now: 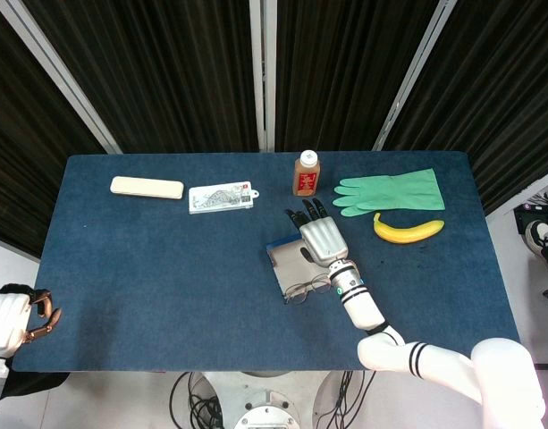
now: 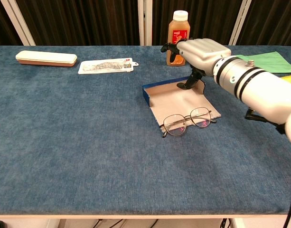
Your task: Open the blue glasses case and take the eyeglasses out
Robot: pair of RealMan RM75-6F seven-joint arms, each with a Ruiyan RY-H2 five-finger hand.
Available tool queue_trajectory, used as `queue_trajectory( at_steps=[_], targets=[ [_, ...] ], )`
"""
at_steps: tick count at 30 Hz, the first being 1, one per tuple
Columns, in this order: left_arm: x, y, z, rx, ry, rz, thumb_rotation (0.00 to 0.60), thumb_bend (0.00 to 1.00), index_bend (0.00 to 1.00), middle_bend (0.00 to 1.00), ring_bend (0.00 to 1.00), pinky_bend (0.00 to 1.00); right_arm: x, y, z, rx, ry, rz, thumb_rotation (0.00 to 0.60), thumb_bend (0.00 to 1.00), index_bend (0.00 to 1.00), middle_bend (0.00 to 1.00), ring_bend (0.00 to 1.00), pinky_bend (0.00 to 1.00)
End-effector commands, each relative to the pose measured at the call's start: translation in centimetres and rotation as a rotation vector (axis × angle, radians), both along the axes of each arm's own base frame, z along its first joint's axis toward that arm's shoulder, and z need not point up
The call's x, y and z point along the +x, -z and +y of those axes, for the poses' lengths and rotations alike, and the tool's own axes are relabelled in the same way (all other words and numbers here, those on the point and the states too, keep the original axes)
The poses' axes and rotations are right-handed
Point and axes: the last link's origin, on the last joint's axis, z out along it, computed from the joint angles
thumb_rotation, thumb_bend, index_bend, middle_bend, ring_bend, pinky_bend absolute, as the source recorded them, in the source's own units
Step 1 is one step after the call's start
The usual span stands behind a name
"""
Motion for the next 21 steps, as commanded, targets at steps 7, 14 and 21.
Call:
queue_trajectory(
  at_steps=[7, 14, 21],
  targets=[
    [0.0, 0.0, 0.0, 0.000, -0.001, 0.002, 0.600, 0.33, 0.70, 0.68, 0.49, 0.38, -2.1, -2.7, 6.0, 0.148, -0.076, -0.028, 0.600, 0.28, 0.33, 0.27, 0.00, 0.00],
    [0.1, 0.0, 0.0, 0.002, -0.002, 0.004, 0.600, 0.33, 0.70, 0.68, 0.49, 0.38, -3.5, -1.2, 7.1, 0.190, -0.084, 0.012, 0.600, 0.28, 0.40, 0.28, 0.00, 0.00],
    [0.0, 0.0, 0.0, 0.002, -0.002, 0.002, 0.600, 0.33, 0.70, 0.68, 0.49, 0.38, -3.9, -0.4, 6.8, 0.181, -0.086, 0.035, 0.600, 0.28, 0.42, 0.28, 0.00, 0.00]
  ],
)
